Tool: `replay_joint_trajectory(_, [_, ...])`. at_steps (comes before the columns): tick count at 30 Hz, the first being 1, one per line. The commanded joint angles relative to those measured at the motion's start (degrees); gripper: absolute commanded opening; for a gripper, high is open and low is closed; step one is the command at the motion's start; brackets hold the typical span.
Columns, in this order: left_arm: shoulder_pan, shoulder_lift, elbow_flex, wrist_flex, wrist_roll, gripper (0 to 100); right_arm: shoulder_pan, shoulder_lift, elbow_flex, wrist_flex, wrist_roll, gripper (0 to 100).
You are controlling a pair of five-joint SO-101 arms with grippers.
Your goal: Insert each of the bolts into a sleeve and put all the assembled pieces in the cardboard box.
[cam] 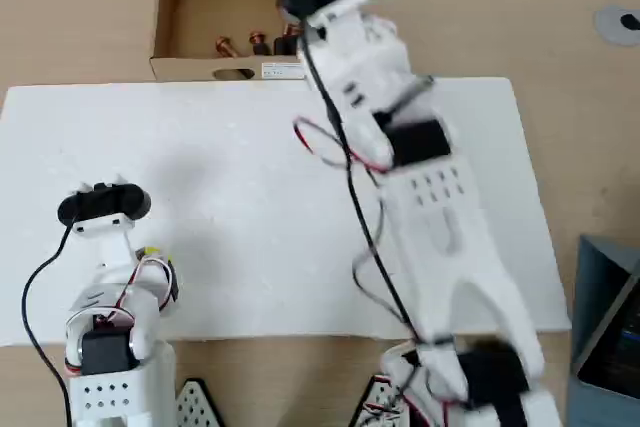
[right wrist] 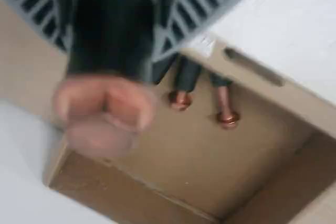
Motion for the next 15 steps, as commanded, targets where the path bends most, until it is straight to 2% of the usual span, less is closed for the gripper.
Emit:
replay_joint_trajectory(1, [-0.2,-0.4,-0.4,0.0,-0.4,0,0.7,8.7,-10.9,-4.4,3.7,0.9])
replay_joint_trajectory(15, [-0.2,-0.4,-0.4,0.0,-0.4,0,-1.7,41.1,-39.1,-6.8,12.8,1.2])
